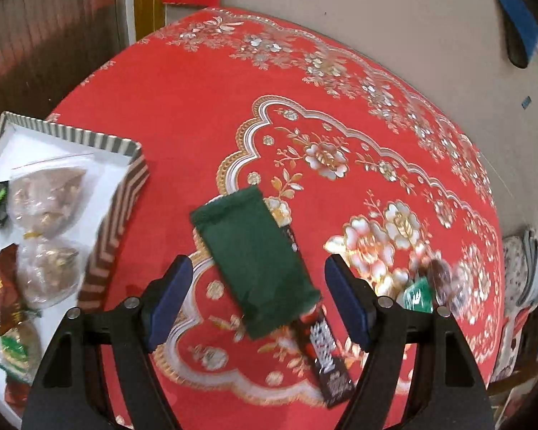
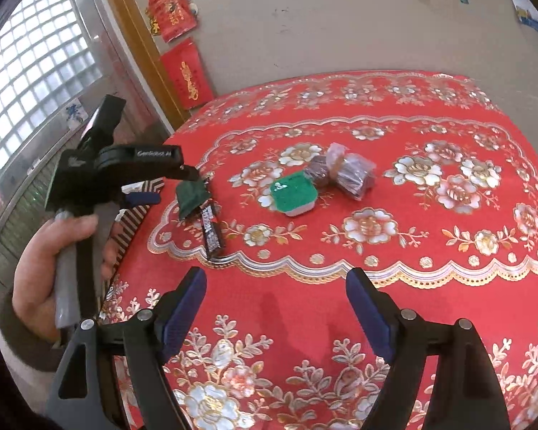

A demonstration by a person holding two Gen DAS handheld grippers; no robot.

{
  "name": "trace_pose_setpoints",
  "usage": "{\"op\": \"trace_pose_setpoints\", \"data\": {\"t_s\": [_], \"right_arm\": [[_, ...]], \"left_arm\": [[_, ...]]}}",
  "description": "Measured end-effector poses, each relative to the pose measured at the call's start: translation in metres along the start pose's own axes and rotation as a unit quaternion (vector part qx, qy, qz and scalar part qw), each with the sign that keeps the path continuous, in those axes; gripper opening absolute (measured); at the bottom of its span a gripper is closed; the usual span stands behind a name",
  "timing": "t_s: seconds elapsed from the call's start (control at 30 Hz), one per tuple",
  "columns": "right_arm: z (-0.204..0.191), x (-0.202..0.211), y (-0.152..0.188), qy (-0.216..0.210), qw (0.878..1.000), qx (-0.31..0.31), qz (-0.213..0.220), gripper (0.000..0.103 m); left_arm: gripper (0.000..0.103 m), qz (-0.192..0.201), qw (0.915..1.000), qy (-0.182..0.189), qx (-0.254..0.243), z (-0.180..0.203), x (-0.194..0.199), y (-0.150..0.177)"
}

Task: Organize snacks
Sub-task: 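Move both tools toward the green pouch and Nescafe bar on the tablecloth, then grasp the dark green pouch with the left tool while the right tool grasps the Nescafe stick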

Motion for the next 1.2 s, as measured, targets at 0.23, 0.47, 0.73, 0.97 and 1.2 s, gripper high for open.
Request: {"op": "trace_pose_setpoints", "data": {"t_s": [0.23, 0.47, 0.73, 0.97, 1.2], "right_arm": [[0.011, -0.005, 0.0, -0.002, 1.0, -0.01, -0.006, 0.082], [0.007, -0.015, -0.004, -0.004, 1.0, -0.008, -0.013, 0.082], [-0.016, -0.033, -0.012, -0.007, 0.999, 0.021, -0.031, 0.082], [-0.028, -0.036, -0.015, -0.014, 0.999, 0.029, -0.033, 0.082], [-0.022, -0.035, -0.014, -0.013, 0.999, 0.021, -0.032, 0.082]], "left_arm": [[0.076, 0.0, 1.0, -0.002, 0.002, -0.006, -0.015, 0.0], [0.067, -0.006, 0.9996, 0.027, 0.001, -0.024, -0.01, 0.004], [0.063, -0.014, 0.9994, 0.031, 0.0, -0.029, -0.008, 0.006], [0.065, -0.014, 0.9997, 0.018, 0.009, -0.017, -0.015, -0.004], [0.066, -0.004, 0.9996, 0.008, -0.025, -0.013, -0.015, 0.0]]}}
Point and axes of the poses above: each gripper's, at about its wrist camera, not at the fingertips, and x roughly against the way its jaws point, z to its right, y to its underside, the point moved 2 cm from there along -x, roughly the way its jaws point, and after that the axes turned 7 degrees about -y, right-handed, at the moved point
